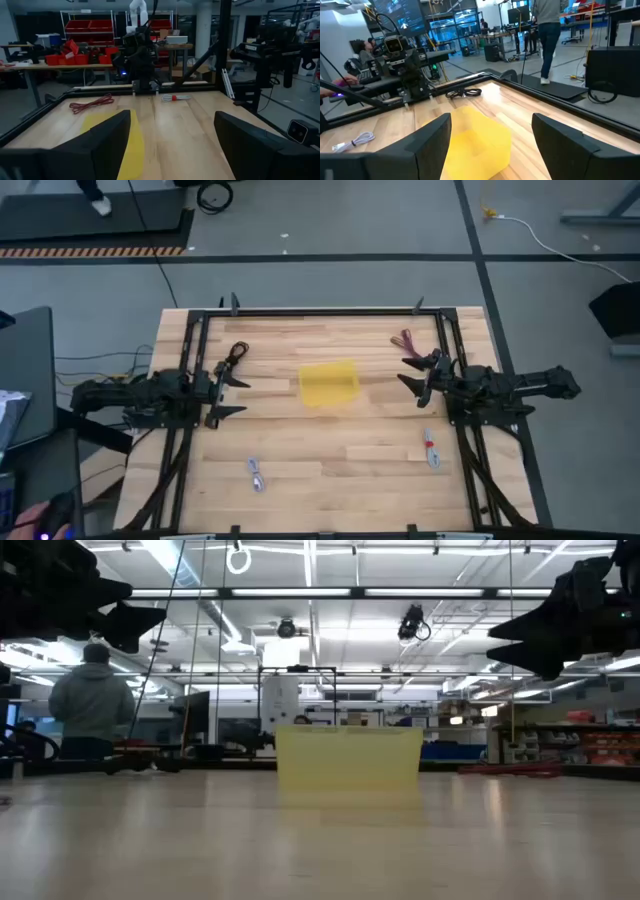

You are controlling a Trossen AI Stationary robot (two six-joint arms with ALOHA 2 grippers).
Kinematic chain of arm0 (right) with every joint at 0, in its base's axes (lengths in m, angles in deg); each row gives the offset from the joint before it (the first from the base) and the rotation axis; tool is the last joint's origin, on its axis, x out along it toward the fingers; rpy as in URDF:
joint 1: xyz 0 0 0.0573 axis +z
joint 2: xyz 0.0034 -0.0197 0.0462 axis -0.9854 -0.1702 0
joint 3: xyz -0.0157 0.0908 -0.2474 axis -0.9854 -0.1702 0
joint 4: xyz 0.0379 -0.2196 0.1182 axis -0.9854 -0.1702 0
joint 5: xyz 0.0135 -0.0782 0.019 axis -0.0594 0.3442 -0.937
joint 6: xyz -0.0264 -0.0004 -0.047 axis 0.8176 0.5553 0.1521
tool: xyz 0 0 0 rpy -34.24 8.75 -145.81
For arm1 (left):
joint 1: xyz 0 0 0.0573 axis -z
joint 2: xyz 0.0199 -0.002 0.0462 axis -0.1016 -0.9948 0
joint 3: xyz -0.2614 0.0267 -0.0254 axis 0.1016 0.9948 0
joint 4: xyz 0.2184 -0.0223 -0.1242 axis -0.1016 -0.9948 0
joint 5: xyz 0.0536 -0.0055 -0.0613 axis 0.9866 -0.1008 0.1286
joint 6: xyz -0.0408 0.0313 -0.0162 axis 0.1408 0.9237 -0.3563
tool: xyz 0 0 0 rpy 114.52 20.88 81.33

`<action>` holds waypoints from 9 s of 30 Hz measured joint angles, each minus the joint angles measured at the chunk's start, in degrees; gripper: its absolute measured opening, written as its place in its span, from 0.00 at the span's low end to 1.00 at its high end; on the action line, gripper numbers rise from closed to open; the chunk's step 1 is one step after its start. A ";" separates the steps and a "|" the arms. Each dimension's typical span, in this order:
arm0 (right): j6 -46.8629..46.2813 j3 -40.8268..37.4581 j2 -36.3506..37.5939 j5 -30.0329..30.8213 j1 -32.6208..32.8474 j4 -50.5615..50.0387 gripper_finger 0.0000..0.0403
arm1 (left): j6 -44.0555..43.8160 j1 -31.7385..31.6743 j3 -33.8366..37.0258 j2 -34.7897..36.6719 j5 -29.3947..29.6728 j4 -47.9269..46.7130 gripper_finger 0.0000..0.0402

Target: Pick and place USB-C Cables

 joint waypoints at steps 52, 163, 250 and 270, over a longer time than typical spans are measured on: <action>0.00 0.00 0.01 -0.01 0.00 0.00 0.71 | 0.00 0.00 0.00 -0.11 0.00 -0.01 0.74; 0.02 -0.02 0.00 -0.02 0.00 0.00 0.71 | 0.00 -0.06 0.01 -0.13 0.01 0.25 0.74; -0.20 0.00 0.00 -0.02 0.02 2.65 0.71 | -27.39 -0.06 0.00 -0.11 -0.02 12.70 0.74; -4.61 -0.02 0.02 0.04 0.00 34.57 0.71 | -22.82 -0.04 0.02 -0.11 1.94 10.48 0.74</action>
